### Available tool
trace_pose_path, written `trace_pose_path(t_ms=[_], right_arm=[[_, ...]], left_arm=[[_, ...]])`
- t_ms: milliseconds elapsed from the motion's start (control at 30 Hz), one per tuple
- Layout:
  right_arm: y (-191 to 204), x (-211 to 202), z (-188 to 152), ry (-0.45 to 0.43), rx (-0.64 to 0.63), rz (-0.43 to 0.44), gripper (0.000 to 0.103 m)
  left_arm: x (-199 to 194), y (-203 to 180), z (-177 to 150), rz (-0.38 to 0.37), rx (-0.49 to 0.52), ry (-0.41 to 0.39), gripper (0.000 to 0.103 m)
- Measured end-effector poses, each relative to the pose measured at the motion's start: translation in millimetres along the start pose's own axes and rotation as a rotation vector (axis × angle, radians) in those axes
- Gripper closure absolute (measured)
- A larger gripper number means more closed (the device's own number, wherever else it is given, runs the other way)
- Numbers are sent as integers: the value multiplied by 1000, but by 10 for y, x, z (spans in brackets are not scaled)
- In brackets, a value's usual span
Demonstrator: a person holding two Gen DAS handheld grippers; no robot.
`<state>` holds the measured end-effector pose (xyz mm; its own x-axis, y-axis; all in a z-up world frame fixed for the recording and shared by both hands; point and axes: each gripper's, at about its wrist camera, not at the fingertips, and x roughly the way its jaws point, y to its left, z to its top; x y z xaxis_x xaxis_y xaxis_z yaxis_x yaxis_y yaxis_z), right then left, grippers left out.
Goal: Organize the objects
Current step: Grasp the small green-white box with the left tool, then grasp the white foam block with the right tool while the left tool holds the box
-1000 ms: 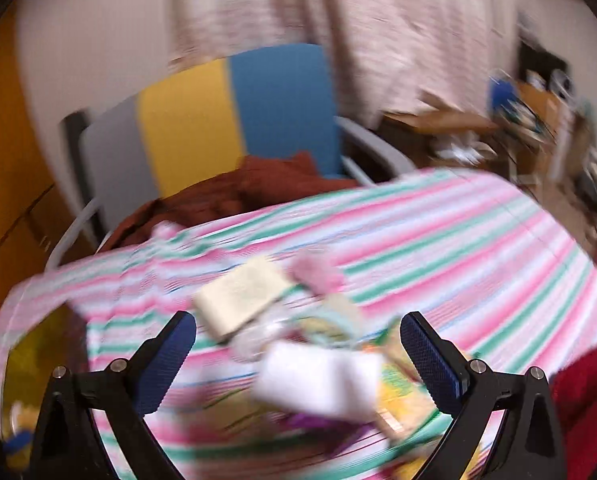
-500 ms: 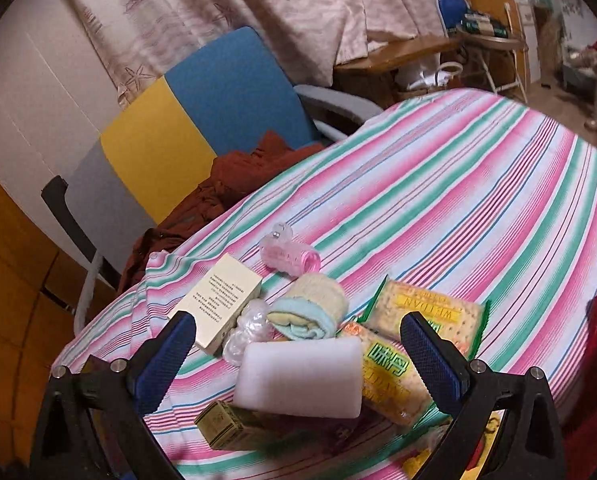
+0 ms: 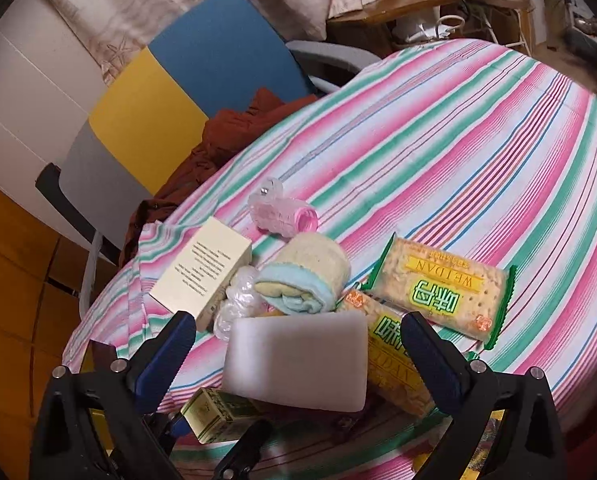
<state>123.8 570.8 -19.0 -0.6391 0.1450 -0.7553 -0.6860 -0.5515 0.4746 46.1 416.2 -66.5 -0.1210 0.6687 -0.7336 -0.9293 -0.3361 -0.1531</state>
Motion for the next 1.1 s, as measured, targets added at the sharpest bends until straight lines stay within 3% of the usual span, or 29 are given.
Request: trace_pose_path(t_ms=[100,267,400,567,667,700,833,900,1000,1100], right_arm=[[18,63,-7,27,-9,-2,0],[69,155,-34,73,-28,11,0],[91,195,-74,122,-21,103,0],[168,217,-134,192,-17,309,0],[305,265,-207,285,-30,510,0],[345,254,-228,290,-54,513,0],[341,204,-234,228,-83,417,0],[386,132,-236,152,-148,289,0],[686,56,-357,48,-338,127,2],[1048,131,-578,7,-563,8,10]], left_arm=[[-6,57,-42,-49,-32,-3,66],[-195,146,-183,-67,-77,-16,69],[-405,183,-291,-45,-101,-21,70],[-700,235,-391,-17,-123,-45,70],[-888,281,-448,-5,-145,-65,70],[-952,298,-466,5,-151,-73,70],[-1152,356,-532,36,-182,-92,70],[-1255,404,-577,47,-200,-101,70],[-1380,477,-626,59,-222,-119,70],[-1514,526,-677,67,-241,-140,70]])
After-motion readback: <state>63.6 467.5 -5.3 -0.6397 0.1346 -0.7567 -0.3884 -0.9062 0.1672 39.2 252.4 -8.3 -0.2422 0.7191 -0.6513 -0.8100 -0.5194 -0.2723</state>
